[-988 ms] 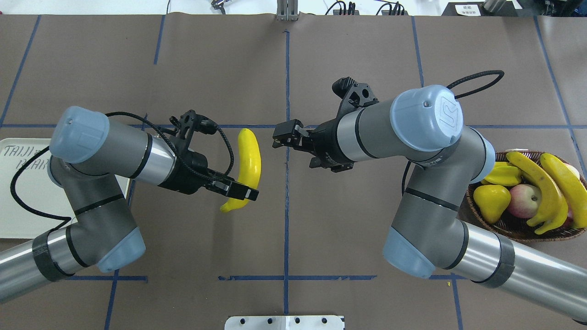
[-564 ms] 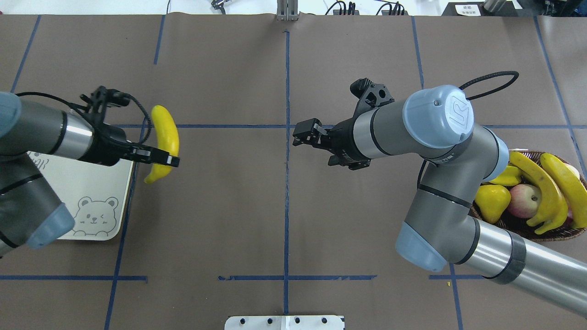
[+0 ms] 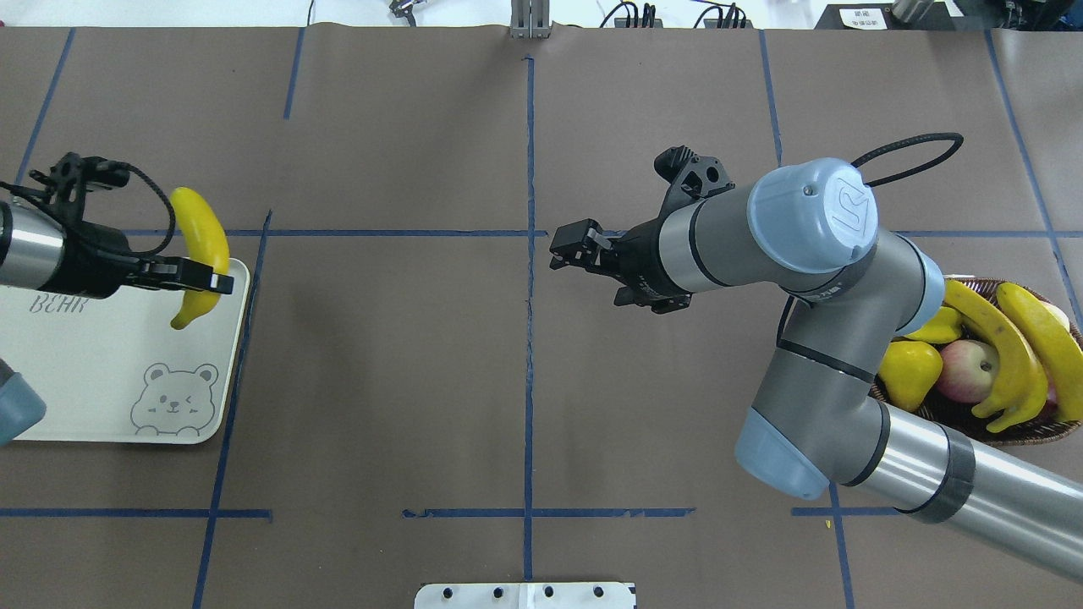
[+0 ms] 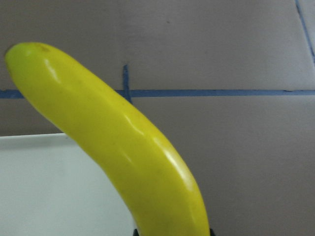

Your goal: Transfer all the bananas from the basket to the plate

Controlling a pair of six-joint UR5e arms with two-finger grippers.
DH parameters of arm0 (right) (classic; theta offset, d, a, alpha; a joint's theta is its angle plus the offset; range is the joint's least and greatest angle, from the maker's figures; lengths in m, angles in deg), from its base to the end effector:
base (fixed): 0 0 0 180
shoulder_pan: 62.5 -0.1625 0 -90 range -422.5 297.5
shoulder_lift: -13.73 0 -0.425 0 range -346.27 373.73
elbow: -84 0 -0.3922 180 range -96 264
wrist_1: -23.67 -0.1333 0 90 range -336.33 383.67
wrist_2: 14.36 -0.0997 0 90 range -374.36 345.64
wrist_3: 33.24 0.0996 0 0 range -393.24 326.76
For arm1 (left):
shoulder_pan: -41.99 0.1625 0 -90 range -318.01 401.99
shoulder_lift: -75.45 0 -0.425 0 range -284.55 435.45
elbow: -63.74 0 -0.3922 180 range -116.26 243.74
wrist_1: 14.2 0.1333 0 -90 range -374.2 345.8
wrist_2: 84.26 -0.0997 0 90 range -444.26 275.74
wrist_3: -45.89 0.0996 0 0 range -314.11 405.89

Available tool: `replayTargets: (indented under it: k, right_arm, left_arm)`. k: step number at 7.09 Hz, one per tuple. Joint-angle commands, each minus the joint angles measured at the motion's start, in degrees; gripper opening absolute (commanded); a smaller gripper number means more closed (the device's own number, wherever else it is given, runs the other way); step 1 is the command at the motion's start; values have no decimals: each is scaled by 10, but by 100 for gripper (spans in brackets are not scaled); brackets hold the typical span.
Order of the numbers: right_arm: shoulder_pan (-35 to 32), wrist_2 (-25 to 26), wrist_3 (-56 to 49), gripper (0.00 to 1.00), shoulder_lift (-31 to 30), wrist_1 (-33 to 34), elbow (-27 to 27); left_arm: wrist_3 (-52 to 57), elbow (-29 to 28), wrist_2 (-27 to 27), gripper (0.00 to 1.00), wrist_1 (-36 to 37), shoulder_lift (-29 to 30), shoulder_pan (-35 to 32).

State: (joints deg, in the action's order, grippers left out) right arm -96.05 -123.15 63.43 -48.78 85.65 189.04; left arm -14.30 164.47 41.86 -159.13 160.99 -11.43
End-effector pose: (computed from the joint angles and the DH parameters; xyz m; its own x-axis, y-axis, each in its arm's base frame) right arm -0.4502 -0.4200 0.2118 0.2443 0.2939 0.9241 -0.3005 0.9290 -0.2161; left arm 0.2234 -0.4262 0.4948 0.4185 0.1099 -0.9015 0.1530 0.9699 0.1892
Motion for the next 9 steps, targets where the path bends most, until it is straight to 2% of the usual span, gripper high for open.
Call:
replayTargets:
  k: [1,4,6,9]
  right_arm:
    - [2,2,0,100,-6,0,0]
    - [2,3,0,100,-13,1,-1]
    - [2,3,0,100,-13,1,0]
    - [2,3,0,100,-16,1,-1]
  left_arm:
    - [81,0,-1,7,2,-60,-35]
    - [103,1,-1,6,24,-61,-26]
    - [123,22,0,5,81,-62,-27]
    - [266,125,0,5,307,-62,-55]
